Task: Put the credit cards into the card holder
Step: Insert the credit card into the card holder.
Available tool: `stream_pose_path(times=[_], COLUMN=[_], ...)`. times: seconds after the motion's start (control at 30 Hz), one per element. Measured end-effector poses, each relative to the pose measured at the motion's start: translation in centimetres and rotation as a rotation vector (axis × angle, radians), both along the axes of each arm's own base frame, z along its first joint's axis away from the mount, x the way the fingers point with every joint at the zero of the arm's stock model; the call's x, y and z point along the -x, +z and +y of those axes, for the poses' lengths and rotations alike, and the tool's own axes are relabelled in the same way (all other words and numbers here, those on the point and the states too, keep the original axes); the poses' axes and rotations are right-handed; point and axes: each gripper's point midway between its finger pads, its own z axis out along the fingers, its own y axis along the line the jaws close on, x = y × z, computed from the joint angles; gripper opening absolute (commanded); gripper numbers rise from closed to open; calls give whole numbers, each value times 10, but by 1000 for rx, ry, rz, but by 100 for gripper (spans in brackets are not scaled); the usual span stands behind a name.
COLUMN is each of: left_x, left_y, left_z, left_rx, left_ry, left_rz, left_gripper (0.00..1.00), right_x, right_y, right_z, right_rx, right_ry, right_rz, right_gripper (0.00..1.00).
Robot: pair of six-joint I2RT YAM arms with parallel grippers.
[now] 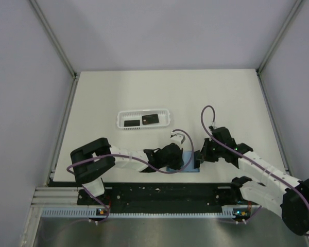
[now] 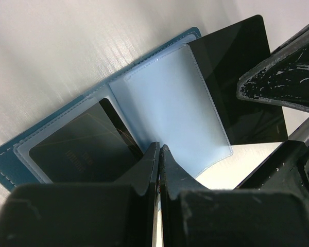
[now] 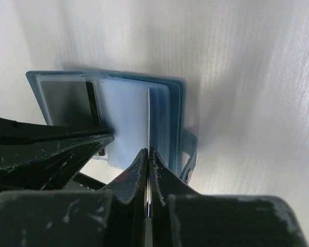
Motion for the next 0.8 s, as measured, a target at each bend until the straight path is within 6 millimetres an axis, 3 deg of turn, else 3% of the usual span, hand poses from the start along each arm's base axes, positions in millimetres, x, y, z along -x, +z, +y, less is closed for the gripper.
stream_pose_path(times=[0.4, 0.8], left_x=[0, 4], left_y=[1, 4], left_z=[1, 15], left_rx=[-4, -88], left_ry=[-3, -33], left_rz=[-1, -3], left_gripper=[0, 0], right_x=[5, 4], right_y=[3, 17], right_z=[17, 31], right_rx=[-107, -198], right_ry=[44, 72], right_rz=[-7, -25], right_gripper=[0, 0])
